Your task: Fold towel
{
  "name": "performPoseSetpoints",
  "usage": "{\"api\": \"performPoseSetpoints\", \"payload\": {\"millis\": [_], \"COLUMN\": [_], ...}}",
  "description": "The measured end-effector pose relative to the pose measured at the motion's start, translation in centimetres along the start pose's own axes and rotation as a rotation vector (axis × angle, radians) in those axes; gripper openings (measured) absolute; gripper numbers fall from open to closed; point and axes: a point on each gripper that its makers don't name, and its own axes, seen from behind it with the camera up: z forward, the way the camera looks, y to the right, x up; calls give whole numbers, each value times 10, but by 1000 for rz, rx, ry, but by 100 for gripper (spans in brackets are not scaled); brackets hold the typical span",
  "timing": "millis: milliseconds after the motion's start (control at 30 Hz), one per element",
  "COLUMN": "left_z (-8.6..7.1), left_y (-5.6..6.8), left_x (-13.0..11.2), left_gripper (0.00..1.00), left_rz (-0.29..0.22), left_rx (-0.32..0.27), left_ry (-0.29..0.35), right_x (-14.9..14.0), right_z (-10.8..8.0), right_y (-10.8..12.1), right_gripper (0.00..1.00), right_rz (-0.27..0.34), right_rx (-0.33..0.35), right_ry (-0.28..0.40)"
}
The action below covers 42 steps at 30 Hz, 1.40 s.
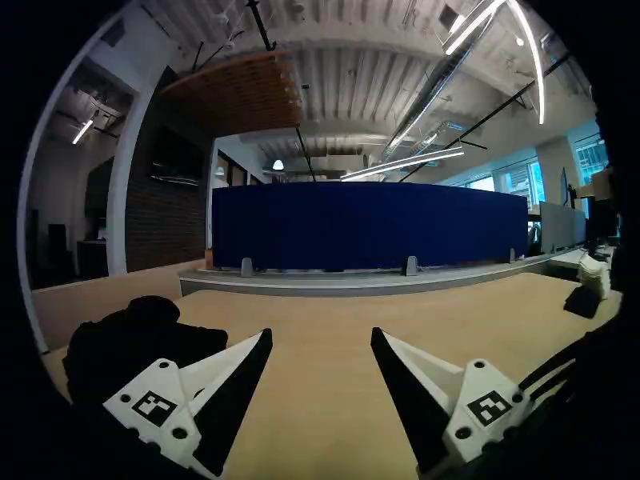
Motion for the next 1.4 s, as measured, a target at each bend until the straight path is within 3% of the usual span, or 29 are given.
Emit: {"api": "performPoseSetpoints", "payload": {"millis": [400, 700, 1000, 1400], "left_z": [-2, -2, -1, -1], "left_y": [1, 1, 2, 1], "left_x": [1, 2, 1, 1], "left_gripper": [91, 91, 92, 92], "left_rz": [-2, -1, -1, -1], "left_rx": [1, 1, 1, 1], "left_ry": [-3, -3, -3, -3], "right_x": [2, -2, -23, -54], "right_z": [-1, -5, -7, 3], "right_y": [7, 27, 48, 50], "right_gripper": [99, 99, 99, 100], "right_rz": [16, 21, 47, 72], "right_rx": [1, -12, -13, 18], "right_ry": [12, 49, 70, 93]}}
